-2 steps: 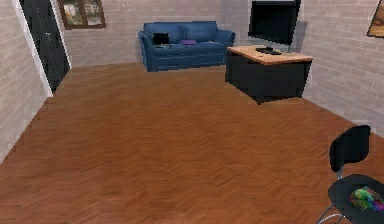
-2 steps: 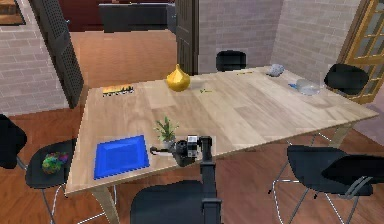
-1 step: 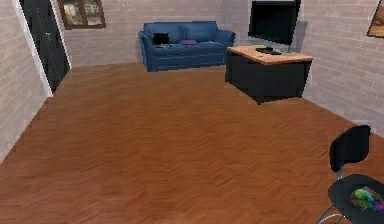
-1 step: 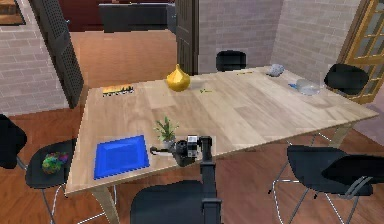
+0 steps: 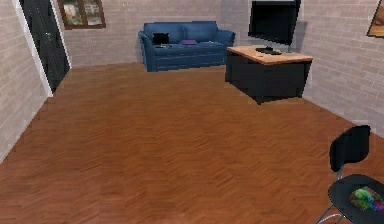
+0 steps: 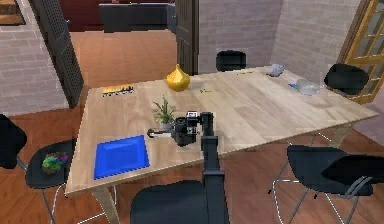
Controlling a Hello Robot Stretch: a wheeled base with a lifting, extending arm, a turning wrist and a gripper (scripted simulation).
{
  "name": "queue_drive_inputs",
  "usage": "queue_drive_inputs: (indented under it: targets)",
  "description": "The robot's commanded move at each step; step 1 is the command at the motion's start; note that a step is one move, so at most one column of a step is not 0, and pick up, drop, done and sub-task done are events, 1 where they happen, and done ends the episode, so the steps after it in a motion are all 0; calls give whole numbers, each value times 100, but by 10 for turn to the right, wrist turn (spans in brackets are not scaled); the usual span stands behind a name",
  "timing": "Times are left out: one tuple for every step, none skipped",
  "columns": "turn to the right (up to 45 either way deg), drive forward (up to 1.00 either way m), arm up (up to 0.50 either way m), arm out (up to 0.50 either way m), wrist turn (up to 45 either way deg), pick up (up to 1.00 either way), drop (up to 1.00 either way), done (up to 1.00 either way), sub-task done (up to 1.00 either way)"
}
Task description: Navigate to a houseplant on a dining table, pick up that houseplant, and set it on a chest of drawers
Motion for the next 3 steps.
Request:
queue_drive_inputs:
  targets:
    - [0,0,22,0,0,0,0,0,0]
    - [0,0,0,0,-450,0,0,0,0]
    - [0,0,0,0,-450,0,0,0,0]
